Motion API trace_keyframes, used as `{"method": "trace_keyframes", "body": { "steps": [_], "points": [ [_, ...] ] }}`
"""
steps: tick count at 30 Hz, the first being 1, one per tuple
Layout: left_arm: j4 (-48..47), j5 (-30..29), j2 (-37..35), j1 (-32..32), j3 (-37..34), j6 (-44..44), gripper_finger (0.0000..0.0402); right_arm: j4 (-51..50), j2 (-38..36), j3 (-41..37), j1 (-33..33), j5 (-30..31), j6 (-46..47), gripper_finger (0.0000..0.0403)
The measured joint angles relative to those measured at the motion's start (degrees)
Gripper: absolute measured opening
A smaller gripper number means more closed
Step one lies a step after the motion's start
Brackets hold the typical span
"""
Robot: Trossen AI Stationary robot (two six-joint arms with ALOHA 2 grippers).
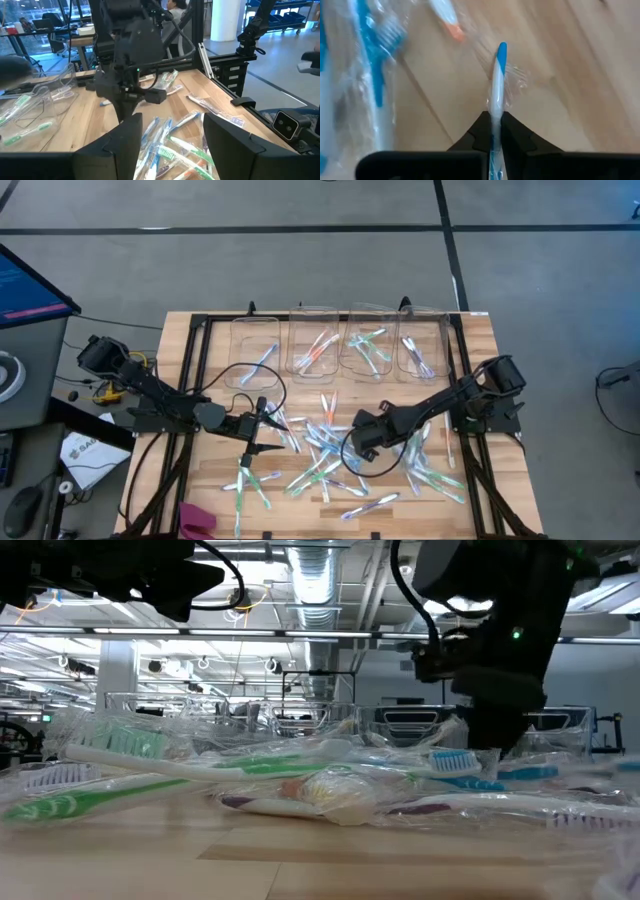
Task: Pick & Place Toothbrushes
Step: Put the blue toothbrush into the left transparent bin
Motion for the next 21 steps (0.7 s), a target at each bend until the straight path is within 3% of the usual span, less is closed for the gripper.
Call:
{"method": "trace_keyframes", "body": {
  "steps": [12, 21],
  "points": [
    [0.0, 0.0, 0.0, 0.0, 0.0, 0.0, 0.0204, -21.7, -0.1, 14.5, 7.3, 11.8, 3.3, 0.0012],
    [0.2, 0.0, 0.0, 0.0, 0.0, 0.0, 0.0204, -37.2, -0.3, 23.3, 17.4, 33.4, 13.3, 0.0012]
  ]
}}
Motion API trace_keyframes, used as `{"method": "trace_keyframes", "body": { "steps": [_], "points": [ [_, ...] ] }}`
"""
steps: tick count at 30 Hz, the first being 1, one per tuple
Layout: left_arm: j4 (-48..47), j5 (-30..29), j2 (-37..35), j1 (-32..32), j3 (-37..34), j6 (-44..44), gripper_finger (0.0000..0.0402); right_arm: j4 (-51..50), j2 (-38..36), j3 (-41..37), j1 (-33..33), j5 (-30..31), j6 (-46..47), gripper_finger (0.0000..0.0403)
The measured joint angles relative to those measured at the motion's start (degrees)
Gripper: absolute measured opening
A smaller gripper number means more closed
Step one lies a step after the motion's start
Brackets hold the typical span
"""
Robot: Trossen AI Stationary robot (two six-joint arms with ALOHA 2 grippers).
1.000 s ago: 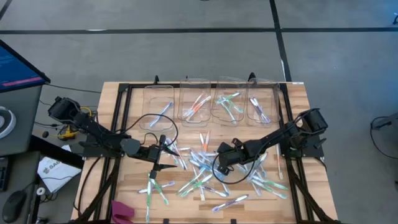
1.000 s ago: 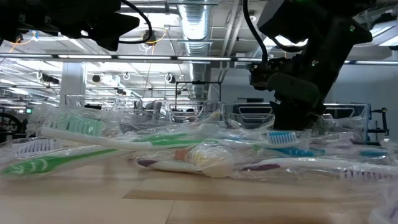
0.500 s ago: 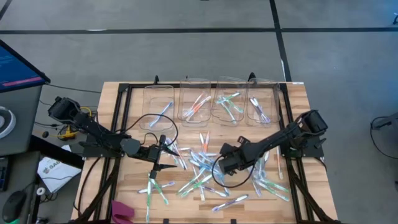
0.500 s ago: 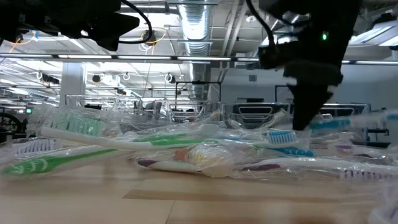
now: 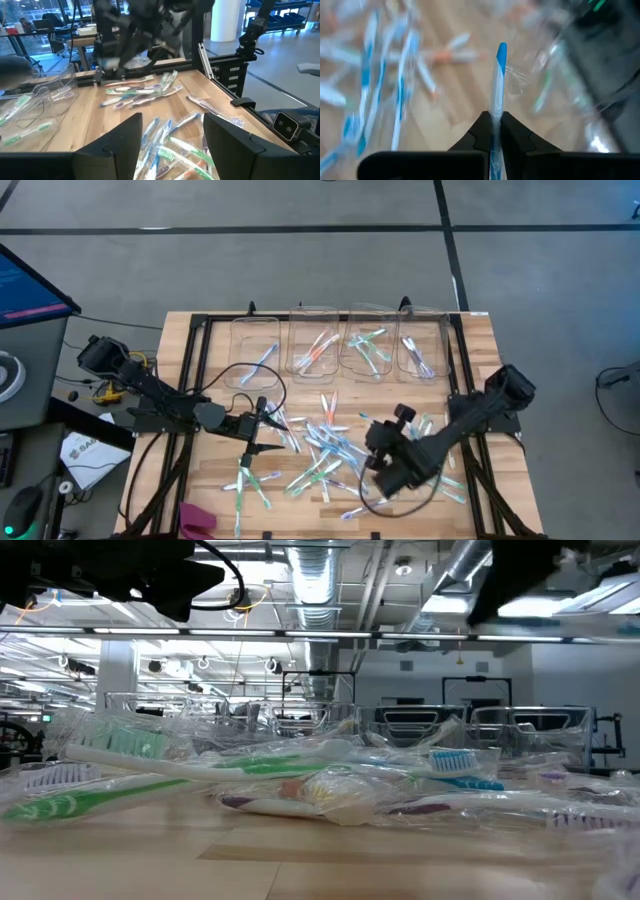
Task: Pick & Place Toothbrushes
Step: Put the blue toothbrush into the left transparent bin
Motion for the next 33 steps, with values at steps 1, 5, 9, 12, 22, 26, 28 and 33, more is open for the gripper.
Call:
{"method": "trace_keyframes", "body": {
  "steps": [1, 5, 9, 12, 22, 26, 28, 33],
  "points": [
    [0.3, 0.0, 0.0, 0.0, 0.0, 0.0, 0.0204, -0.4, 0.0, 0.4, 1.0, 3.1, 0.9, 0.0012],
    [3.0, 0.0, 0.0, 0.3, 0.0, 0.2, 0.0204, 0.1, 0.0, 1.1, 4.3, 14.1, 1.2, 0.0012],
    [5.8, 0.0, 0.7, 1.5, 0.0, 0.2, 0.0204, 0.9, 0.0, 1.1, 6.7, 22.1, 1.2, 0.0012],
    [9.1, 0.0, 3.0, 2.4, 0.0, 0.2, 0.0204, 2.0, 0.0, 1.1, 7.5, 24.9, 1.1, 0.0012],
    [28.9, 0.5, 20.6, 5.5, 1.3, 0.5, 0.0204, 4.7, 0.1, 1.1, 9.4, 31.1, -1.5, 0.0012],
    [29.3, 6.7, 24.7, 7.3, 4.6, 0.5, 0.0204, 6.6, 0.2, 1.1, 11.3, 33.9, -4.6, 0.0012],
    [29.3, 9.1, 26.0, 7.9, 6.4, 0.5, 0.0204, 6.6, 0.2, 1.1, 12.0, 34.7, -4.8, 0.0012],
    [29.3, 10.2, 26.8, 8.6, 9.2, 0.6, 0.0204, 6.4, 0.2, 1.1, 12.7, 34.6, -4.9, 0.0012]
  ]
}}
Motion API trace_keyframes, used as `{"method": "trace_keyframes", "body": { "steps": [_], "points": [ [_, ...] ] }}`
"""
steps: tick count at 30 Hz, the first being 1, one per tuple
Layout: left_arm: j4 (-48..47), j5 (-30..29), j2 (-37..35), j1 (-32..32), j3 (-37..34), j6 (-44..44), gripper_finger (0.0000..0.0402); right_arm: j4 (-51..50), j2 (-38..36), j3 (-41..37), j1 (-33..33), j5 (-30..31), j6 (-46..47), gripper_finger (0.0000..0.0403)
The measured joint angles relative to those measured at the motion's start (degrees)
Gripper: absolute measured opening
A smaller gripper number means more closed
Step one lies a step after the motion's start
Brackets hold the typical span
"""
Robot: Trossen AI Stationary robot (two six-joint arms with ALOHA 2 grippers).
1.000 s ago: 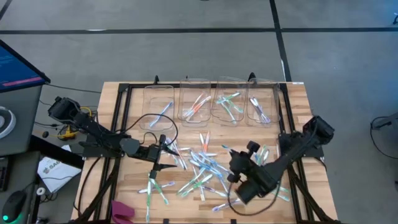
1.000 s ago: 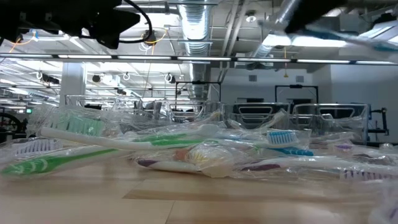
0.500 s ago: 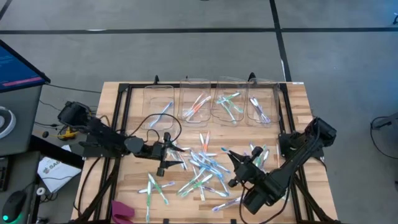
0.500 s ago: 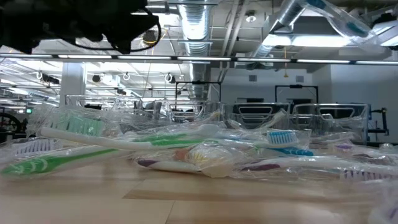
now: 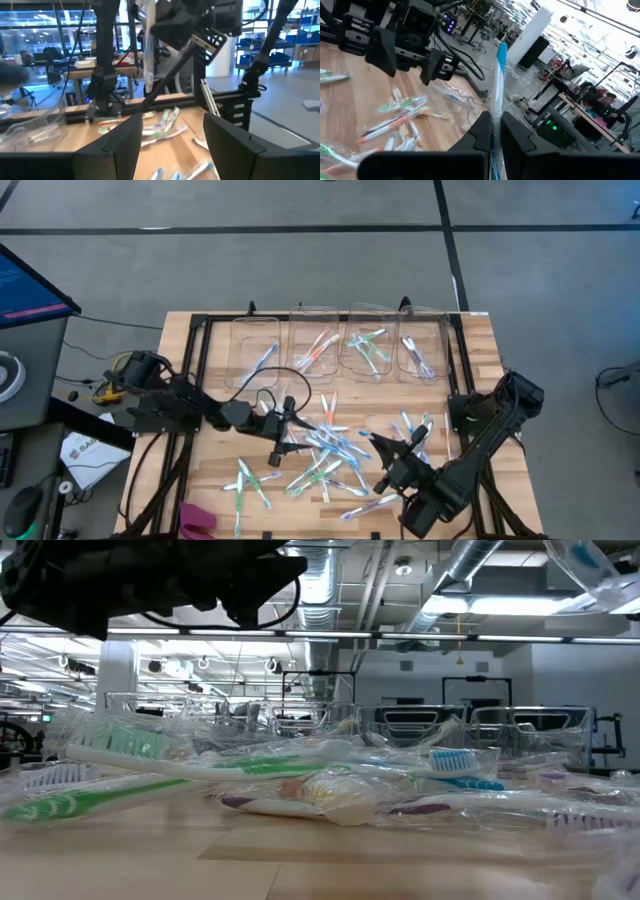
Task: Pick & Place Toothbrushes
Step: Put the blue toothbrush into the left transparent bin
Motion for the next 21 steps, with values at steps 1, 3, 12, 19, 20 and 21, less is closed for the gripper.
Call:
{"method": "trace_keyframes", "body": {
  "steps": [1, 3, 12, 19, 20, 21],
  "points": [
    [0.0, 0.0, 0.0, 0.2, 0.3, 0.0, 0.0204, 0.0, 0.0, 0.0, 0.0, -0.3, 0.0, 0.0012],
    [0.0, 0.0, 0.0, 0.5, 0.4, 0.0, 0.0204, 0.2, 0.0, 0.0, 0.0, -1.1, 0.0, 0.0012],
    [-0.1, -0.1, 0.0, 0.5, 0.4, 0.0, 0.0204, 20.2, 0.4, 0.0, -3.8, -14.3, -23.5, 0.0011],
    [-0.5, 0.1, 0.0, 0.5, 0.4, -0.1, 0.0204, 42.9, 1.4, 0.0, -6.0, -20.2, -48.9, 0.0011],
    [-0.7, 0.7, 0.0, 0.5, 0.4, -0.1, 0.0204, 45.2, 1.4, 0.0, -6.0, -21.4, -51.5, 0.0011],
    [-0.9, 1.8, 0.0, 0.5, 0.4, -0.1, 0.0204, 47.7, 1.4, 0.0, -5.8, -22.6, -54.0, 0.0011]
  ]
}}
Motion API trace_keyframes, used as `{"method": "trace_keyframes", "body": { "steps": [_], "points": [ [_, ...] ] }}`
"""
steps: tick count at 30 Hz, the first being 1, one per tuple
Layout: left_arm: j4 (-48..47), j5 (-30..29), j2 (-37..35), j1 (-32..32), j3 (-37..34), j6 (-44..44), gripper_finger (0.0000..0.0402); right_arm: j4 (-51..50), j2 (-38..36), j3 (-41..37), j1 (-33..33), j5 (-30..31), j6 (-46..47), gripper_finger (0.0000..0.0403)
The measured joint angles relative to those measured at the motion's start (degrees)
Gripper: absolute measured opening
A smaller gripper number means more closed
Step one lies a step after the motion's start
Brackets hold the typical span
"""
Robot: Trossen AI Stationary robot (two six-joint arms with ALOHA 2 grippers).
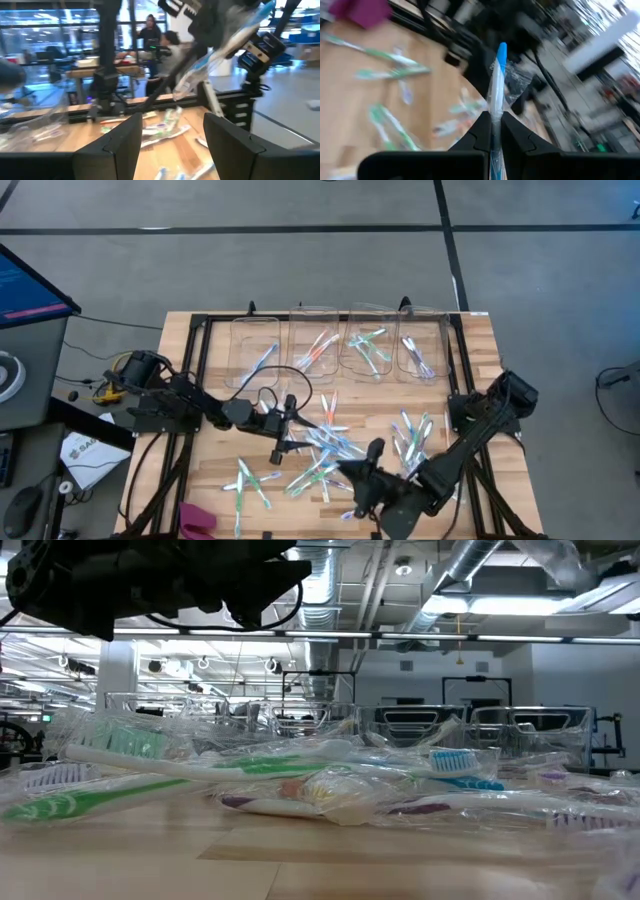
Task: Pick & Place Toothbrushes
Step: Put the blue toothbrush into the left transparent bin
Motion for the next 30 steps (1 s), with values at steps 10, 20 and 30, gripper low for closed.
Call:
{"method": "trace_keyframes", "body": {
  "steps": [10, 20, 30],
  "points": [
    [-0.3, 4.3, 0.0, 0.0, 0.0, 0.0, 0.0204, 13.3, -0.5, 0.0, 0.3, -14.6, -14.8, 0.0011],
    [-0.5, 4.3, 0.0, 0.0, 0.0, 0.0, 0.0204, 1.4, -7.4, 0.0, 2.1, -14.5, -9.2, 0.0011],
    [-0.7, 4.3, 0.0, 0.0, 0.0, 0.0, 0.0204, -0.7, -18.9, -8.8, 2.7, -15.6, -8.3, 0.0011]
  ]
}}
